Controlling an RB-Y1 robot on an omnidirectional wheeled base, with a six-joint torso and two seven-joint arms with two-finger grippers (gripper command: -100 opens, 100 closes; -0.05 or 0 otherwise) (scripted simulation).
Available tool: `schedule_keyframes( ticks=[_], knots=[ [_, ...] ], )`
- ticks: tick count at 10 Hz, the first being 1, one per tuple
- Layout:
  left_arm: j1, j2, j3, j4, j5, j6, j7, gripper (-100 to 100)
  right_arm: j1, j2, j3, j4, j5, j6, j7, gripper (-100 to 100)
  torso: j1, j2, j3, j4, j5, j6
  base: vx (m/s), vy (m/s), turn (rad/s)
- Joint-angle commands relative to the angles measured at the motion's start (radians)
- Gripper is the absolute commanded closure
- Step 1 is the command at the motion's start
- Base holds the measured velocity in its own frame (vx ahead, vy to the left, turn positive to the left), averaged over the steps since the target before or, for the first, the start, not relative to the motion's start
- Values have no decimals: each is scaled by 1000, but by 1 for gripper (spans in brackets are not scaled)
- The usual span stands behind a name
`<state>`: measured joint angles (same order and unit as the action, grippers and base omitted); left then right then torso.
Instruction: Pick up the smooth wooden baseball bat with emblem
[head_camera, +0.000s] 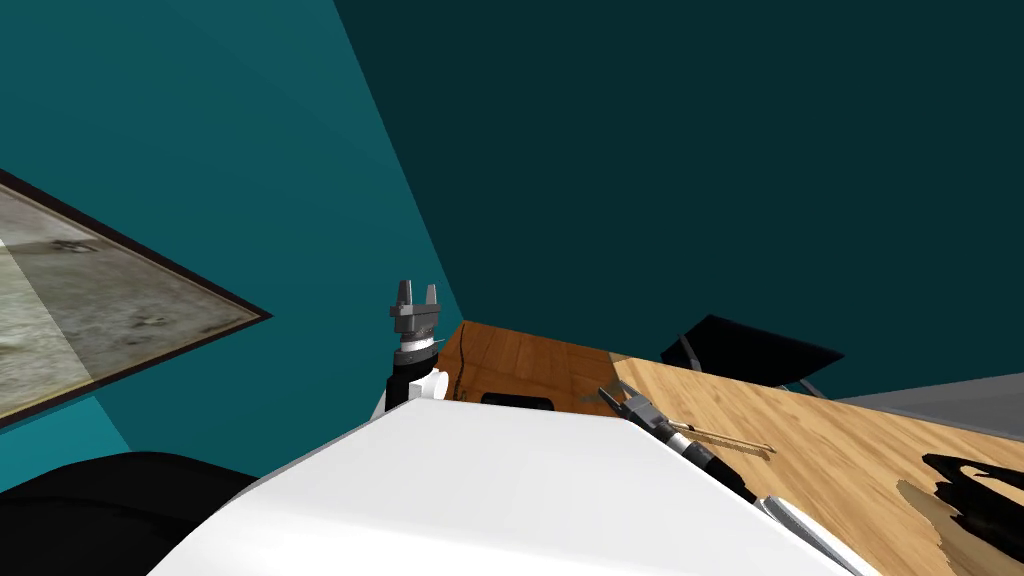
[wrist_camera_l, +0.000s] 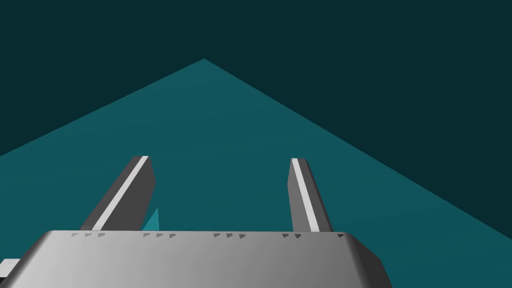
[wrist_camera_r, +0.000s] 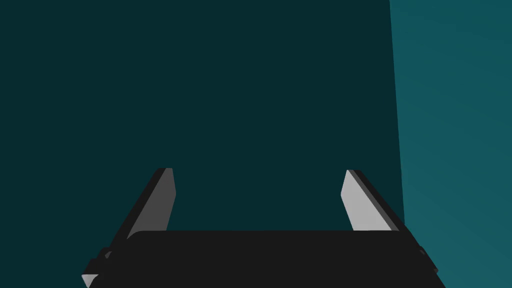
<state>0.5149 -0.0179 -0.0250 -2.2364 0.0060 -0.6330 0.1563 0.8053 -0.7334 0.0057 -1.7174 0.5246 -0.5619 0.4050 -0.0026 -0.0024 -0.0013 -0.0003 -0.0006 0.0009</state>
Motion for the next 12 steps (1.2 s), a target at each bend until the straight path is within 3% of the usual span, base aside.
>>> schedule_keyframes(
  ticks=[1, 2, 5, 6, 7, 8, 9, 12],
  knots=[
    [0, 0, 0, 0, 0, 0, 0, 0, 7, -33, 2, 50, 50, -9, 34, -100, 0, 0, 0, 0, 0, 0, 35, -16, 138],
    [0, 0, 0, 0, 0, 0, 0, 0, 7, -33, 2, 52, 62, -9, 34, -100, 0, -1, 0, 0, 0, 0, 34, -19, 88],
    [0, 0, 0, 0, 0, 0, 0, 0, 18, -89, 4, 140, 152, -26, 92, -100, 0, 0, 0, 0, 0, 0, 35, -22, 114],
    [0, 0, 0, 0, 0, 0, 0, 0, 18, -89, 4, 140, 166, -26, 92, -100, 0, -1, 0, 0, 0, 0, 36, -25, 69],
    [0, 0, 0, 0, 0, 0, 0, 0, 22, -114, 5, 185, 203, -35, 121, -100, 0, -1, 0, 0, 0, 0, 55, -31, 82],
    [0, 0, 0, 0, 0, 0, 0, 0, 22, -114, 5, 185, 220, -35, 121, -100, -1, -1, -1, 0, 0, 0, 46, -24, 69],
    [0, 0, 0, 0, 0, 0, 0, 0, 25, -138, 7, 230, 255, -44, 151, -100, 0, -1, -1, 0, 0, 0, 51, -24, 115],
    [0, 0, 0, 0, 0, 0, 0, 0, 26, -159, 9, 274, 328, -53, 180, -100, -1, -2, -1, 0, 0, 0, 46, -36, 58]
  ],
)
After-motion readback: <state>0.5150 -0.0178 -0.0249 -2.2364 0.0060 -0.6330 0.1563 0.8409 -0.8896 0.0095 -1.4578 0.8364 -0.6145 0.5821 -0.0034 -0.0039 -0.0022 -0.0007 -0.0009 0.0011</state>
